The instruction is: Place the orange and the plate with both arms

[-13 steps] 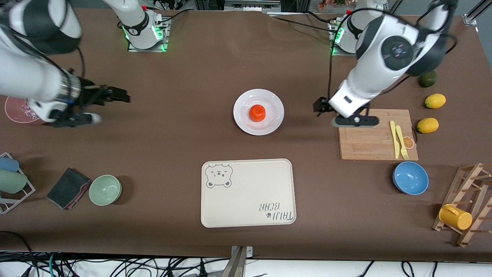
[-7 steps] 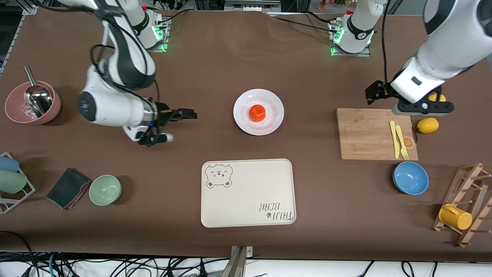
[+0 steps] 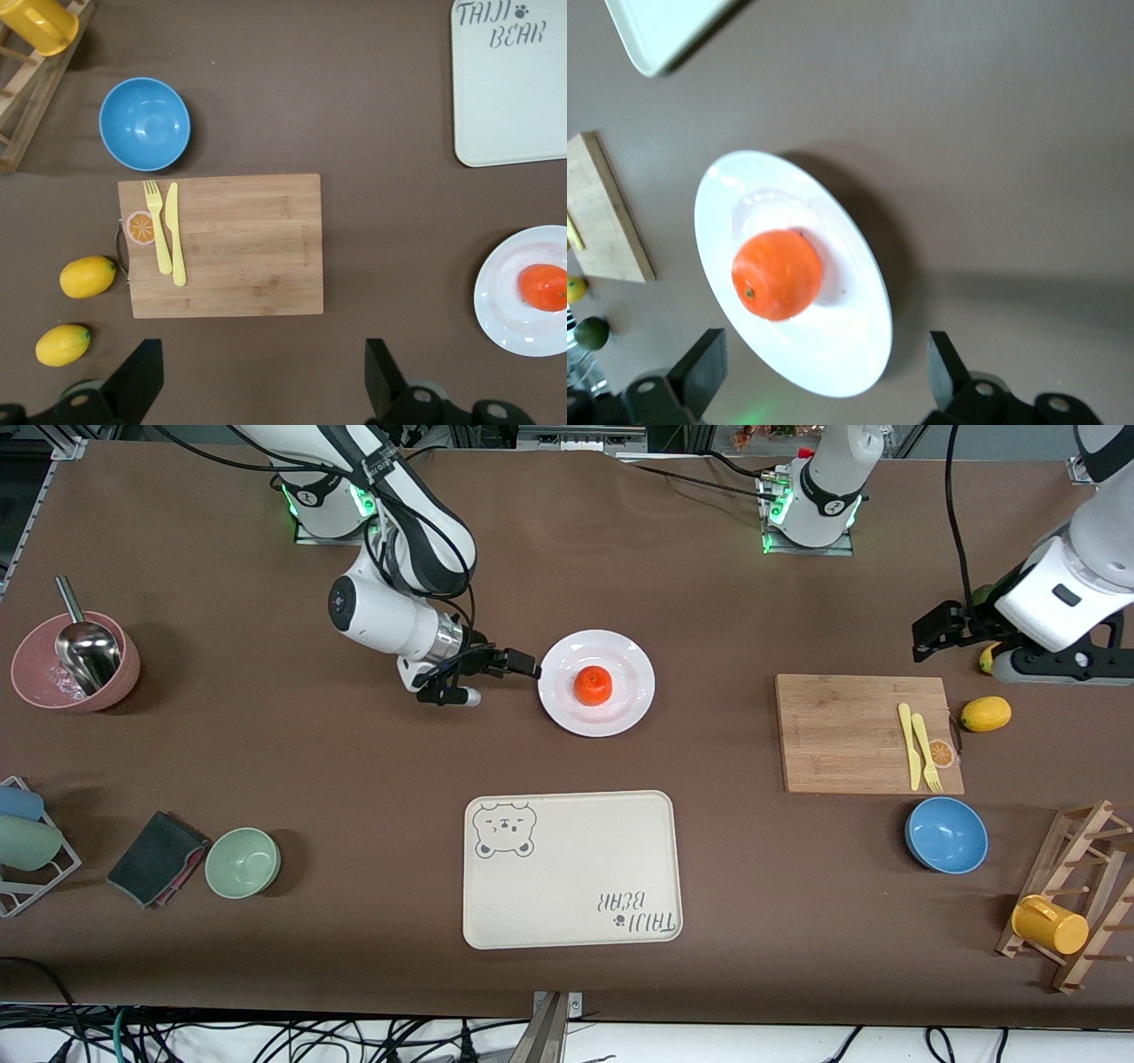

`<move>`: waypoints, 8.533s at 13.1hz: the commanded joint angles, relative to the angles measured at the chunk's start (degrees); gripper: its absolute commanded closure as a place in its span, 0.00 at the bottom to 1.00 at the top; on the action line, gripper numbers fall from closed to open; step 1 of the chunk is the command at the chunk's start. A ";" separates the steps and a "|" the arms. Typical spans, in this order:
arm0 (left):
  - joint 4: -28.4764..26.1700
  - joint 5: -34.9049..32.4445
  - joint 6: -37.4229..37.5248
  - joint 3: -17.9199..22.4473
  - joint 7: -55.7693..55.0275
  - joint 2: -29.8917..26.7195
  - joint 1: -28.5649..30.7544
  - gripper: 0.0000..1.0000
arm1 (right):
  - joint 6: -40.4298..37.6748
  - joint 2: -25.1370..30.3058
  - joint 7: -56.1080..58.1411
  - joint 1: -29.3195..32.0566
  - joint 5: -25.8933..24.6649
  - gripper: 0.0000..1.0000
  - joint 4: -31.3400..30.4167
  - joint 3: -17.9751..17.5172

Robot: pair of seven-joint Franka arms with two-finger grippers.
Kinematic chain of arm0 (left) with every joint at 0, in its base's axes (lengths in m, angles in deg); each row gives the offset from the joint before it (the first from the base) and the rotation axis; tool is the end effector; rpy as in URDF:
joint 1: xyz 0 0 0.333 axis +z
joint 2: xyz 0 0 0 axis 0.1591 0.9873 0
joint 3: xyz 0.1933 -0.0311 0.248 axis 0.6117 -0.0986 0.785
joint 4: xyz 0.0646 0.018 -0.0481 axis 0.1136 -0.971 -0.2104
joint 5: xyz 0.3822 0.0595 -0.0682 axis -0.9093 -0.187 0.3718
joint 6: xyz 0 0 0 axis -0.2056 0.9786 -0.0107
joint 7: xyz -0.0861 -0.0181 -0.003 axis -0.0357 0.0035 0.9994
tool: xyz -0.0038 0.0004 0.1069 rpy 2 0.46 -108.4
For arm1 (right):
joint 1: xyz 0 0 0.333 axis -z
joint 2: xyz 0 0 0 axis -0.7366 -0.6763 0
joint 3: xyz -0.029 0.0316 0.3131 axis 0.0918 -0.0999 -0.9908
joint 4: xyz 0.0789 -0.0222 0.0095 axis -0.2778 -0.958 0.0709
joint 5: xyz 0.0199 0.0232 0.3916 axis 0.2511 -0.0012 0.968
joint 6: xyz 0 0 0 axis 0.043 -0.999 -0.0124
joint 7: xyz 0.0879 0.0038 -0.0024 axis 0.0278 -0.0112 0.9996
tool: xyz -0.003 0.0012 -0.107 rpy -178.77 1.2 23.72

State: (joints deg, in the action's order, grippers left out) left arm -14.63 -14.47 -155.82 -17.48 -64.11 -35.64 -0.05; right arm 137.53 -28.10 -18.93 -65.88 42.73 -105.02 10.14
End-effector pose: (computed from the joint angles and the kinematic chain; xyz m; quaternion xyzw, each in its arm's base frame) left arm 0.5624 -0.0664 0.5948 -0.9993 0.0214 0.0290 0.0100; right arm 0.4418 0.3417 0.2326 -0.9368 0.1165 0.0875 0.3182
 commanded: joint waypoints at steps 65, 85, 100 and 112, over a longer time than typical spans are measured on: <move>4.26 1.06 1.02 1.05 0.79 3.33 0.16 0.00 | -30.65 -28.14 16.95 5.77 -30.62 0.00 51.22 16.35; 4.18 1.06 1.02 1.14 0.79 3.42 0.24 0.00 | -62.89 18.00 -11.49 5.87 -62.66 0.00 26.63 25.06; 4.17 1.06 1.02 1.14 0.79 3.42 0.24 0.00 | -64.71 17.84 -3.35 13.42 -62.06 0.00 33.37 25.15; 4.17 1.15 1.02 1.05 0.79 3.42 0.16 0.00 | -64.53 17.23 -6.35 12.72 -60.64 0.00 33.99 24.80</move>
State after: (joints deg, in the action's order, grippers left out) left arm -12.07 -14.32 -155.83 -16.39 -63.93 -32.78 0.02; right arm 72.53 -11.17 -24.58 -53.07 -18.90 -71.00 35.23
